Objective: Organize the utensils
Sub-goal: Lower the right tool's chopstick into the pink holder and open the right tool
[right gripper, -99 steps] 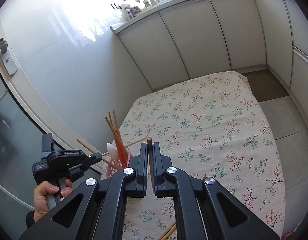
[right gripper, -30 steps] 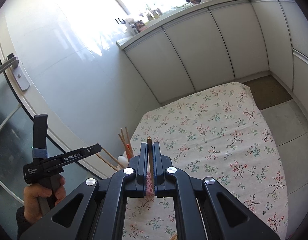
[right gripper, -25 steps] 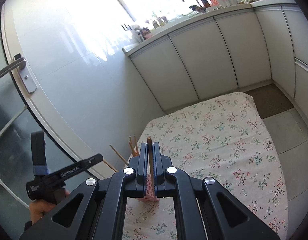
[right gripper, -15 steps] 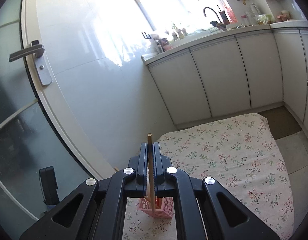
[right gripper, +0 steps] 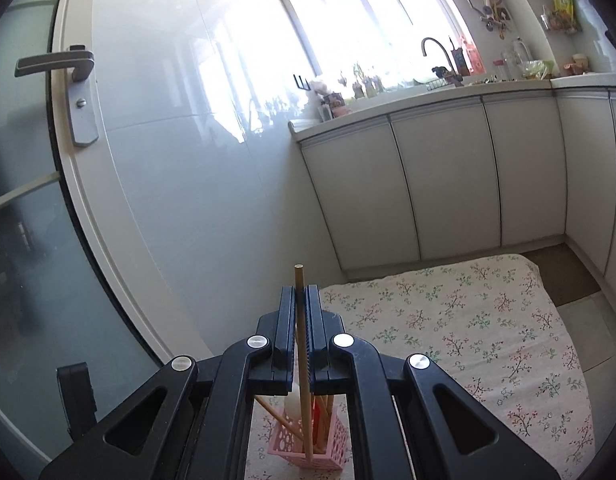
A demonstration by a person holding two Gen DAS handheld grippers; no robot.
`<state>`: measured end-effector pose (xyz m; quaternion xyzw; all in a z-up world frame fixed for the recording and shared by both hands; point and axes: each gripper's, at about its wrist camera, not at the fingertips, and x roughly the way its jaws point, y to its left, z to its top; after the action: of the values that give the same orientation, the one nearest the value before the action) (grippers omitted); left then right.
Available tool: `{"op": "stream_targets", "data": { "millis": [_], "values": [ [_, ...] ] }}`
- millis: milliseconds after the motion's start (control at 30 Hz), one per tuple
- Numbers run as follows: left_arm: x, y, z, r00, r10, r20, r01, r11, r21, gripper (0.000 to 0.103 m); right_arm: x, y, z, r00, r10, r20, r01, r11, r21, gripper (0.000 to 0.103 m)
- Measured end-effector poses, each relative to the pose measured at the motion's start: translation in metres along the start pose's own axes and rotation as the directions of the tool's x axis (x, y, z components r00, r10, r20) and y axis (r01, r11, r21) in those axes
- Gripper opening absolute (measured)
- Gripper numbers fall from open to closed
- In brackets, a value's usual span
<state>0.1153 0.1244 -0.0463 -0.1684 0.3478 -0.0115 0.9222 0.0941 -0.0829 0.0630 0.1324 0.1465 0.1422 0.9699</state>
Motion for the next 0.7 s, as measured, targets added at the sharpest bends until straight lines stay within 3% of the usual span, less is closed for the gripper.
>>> {"op": "stream_targets", "data": {
  "millis": [133,267,400,567,633,700],
  "values": [
    [0.002,0.001,-0.003,1.000,0.014,-0.006,-0.014,1.000,0.004,0.078,0.004,0.002,-0.006,0.999,0.011,0.037,-0.011,1.000,-0.018,0.004],
    [0.006,0.001,-0.004,1.000,0.013,-0.014,-0.013,1.000,0.003,0.078,0.022,0.003,-0.024,0.999,-0.029,0.014,0.030,0.997,-0.072,0.004],
    [0.009,-0.001,-0.005,1.000,0.012,-0.021,-0.012,1.000,0.008,0.078,0.042,0.000,-0.043,0.999,-0.042,-0.029,0.039,0.994,-0.099,0.004],
    [0.012,-0.003,-0.006,0.999,0.026,-0.032,-0.025,0.999,0.020,0.078,0.057,-0.001,-0.058,0.993,0.012,-0.117,-0.021,0.996,-0.082,0.006],
    [0.014,-0.003,-0.007,0.999,0.038,-0.039,-0.037,0.999,0.026,0.080,0.056,-0.004,-0.056,0.990,0.022,-0.142,-0.031,0.998,-0.060,0.011],
    [0.014,-0.005,-0.008,0.997,0.054,-0.047,-0.053,0.998,0.035,0.084,0.050,-0.008,-0.050,0.986,0.037,-0.164,-0.042,0.999,-0.026,0.029]
  ]
}}
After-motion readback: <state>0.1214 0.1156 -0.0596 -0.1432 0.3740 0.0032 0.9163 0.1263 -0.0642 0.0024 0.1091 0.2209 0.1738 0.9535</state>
